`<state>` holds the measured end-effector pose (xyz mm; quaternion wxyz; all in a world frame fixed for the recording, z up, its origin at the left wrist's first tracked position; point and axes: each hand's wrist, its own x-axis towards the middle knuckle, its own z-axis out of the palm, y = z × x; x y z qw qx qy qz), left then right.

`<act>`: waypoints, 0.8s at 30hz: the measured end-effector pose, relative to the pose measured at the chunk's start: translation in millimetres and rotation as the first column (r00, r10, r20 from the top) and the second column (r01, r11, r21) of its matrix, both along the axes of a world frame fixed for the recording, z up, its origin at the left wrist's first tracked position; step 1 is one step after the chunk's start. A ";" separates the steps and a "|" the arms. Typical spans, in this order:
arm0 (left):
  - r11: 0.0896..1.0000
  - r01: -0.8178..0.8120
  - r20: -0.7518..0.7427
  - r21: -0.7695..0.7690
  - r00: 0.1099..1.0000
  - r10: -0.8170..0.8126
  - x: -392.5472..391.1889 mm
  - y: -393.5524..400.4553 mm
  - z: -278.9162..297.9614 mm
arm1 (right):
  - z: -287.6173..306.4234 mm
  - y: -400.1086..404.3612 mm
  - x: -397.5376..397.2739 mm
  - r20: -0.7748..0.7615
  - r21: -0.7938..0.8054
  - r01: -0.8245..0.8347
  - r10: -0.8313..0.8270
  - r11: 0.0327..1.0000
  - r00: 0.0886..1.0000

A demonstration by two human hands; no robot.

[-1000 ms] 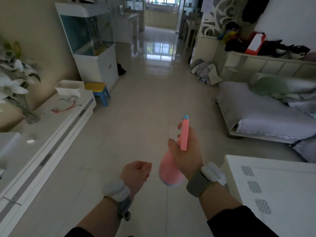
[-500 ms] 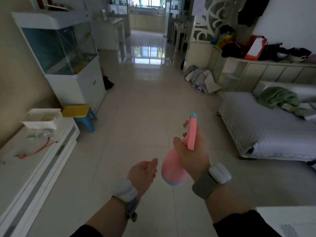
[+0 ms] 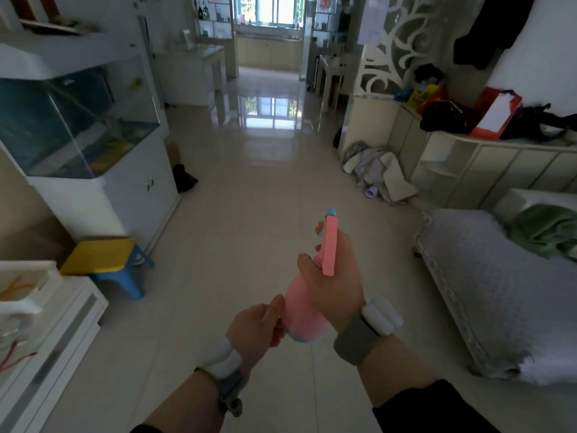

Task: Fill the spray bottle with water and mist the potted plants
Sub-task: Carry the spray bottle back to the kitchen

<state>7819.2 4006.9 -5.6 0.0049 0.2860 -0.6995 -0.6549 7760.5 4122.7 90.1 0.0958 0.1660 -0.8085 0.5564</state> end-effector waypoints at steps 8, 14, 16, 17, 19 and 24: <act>0.999 -0.048 0.000 -0.011 0.999 0.048 -189.8 -106.3 -21.0 | -12.8 -107.6 -186.8 0.021 0.021 -0.024 0.024 0.999 0.999; 0.998 0.051 0.023 0.026 0.998 -0.052 -352.2 -196.7 -15.0 | -15.2 -189.7 -346.2 0.038 0.011 -0.004 0.003 1.000 0.999; 0.999 0.052 0.042 -0.003 0.998 -0.052 -390.8 -214.2 -8.7 | -11.3 -205.9 -384.4 0.048 0.020 -0.006 0.005 1.000 0.999; 0.998 0.061 0.047 0.005 0.997 -0.061 -415.4 -222.9 -6.5 | -10.5 -215.0 -408.9 0.057 0.019 -0.005 0.003 1.000 0.998; 0.997 0.067 0.058 0.032 0.996 -0.069 -461.6 -235.4 -9.3 | -14.1 -230.6 -457.0 0.065 0.012 0.010 -0.011 1.000 0.998; 0.998 0.058 0.058 0.015 0.997 -0.059 -604.8 -270.9 -17.2 | -28.9 -265.3 -601.3 0.074 0.004 -0.005 0.004 1.000 0.997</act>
